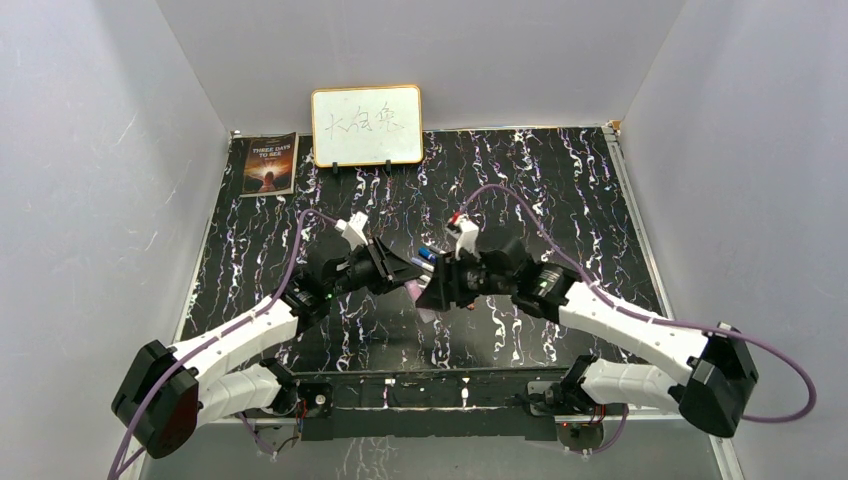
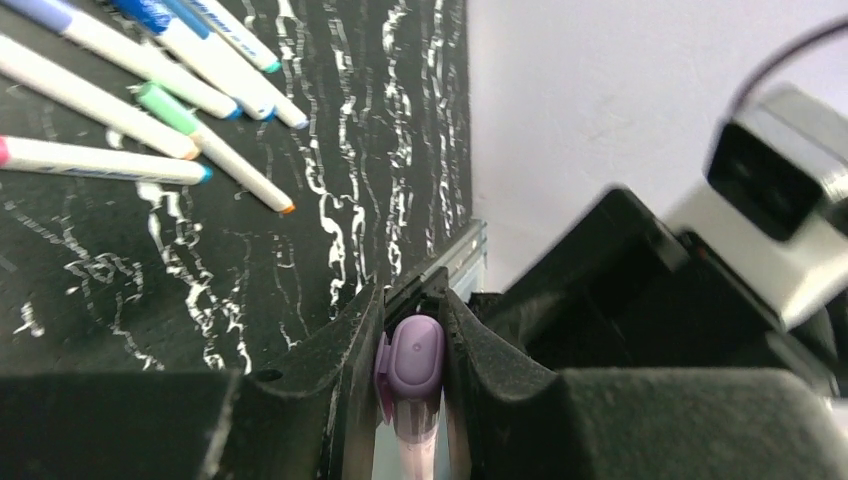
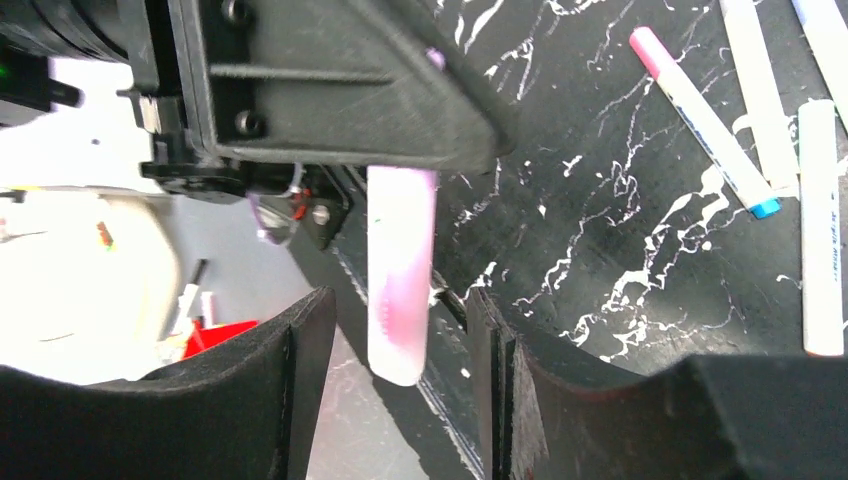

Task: Open the pen caps

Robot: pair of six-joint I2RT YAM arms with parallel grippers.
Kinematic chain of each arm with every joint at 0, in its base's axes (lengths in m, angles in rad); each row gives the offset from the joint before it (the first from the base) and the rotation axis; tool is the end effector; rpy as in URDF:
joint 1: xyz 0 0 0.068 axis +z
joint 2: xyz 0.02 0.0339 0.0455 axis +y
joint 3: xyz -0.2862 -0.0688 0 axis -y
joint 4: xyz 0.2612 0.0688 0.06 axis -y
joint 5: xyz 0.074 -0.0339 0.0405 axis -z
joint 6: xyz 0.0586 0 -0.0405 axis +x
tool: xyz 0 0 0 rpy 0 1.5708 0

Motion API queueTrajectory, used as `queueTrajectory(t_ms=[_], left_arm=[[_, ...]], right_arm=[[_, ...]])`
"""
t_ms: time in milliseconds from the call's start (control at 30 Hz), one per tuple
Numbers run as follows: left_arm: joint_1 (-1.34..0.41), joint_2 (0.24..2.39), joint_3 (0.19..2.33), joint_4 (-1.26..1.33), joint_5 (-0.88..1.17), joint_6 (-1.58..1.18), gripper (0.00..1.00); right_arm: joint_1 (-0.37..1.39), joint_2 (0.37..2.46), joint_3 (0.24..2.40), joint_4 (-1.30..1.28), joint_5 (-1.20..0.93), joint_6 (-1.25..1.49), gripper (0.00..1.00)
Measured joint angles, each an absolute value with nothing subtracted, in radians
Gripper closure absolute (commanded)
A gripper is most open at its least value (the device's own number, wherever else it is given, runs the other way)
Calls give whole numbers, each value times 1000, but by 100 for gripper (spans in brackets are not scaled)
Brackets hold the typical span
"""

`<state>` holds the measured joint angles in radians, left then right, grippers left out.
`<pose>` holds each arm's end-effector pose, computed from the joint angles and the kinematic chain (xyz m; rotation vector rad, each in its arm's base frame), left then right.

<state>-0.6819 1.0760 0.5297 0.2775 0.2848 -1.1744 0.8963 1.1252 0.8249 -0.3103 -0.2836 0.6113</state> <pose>0.1946 -0.1792 0.2464 -0.2926 2.1155 -1.4770 0.1562 0.2216 0.2771 -0.5161 2.3441 1.1022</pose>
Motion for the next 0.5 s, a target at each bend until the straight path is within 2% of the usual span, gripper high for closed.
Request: queueTrajectory(t_ms=[200, 400, 500], left_arm=[[-682, 1058, 514, 398, 365, -1153, 100], [-682, 1044, 510, 475, 407, -1148, 100], [-682, 1044, 506, 509, 416, -1152, 100]], right_arm=[[723, 1084, 715, -123, -556, 710, 53], [720, 1110, 670, 59, -752, 812, 53], [720, 1120, 652, 150, -817, 867, 57]])
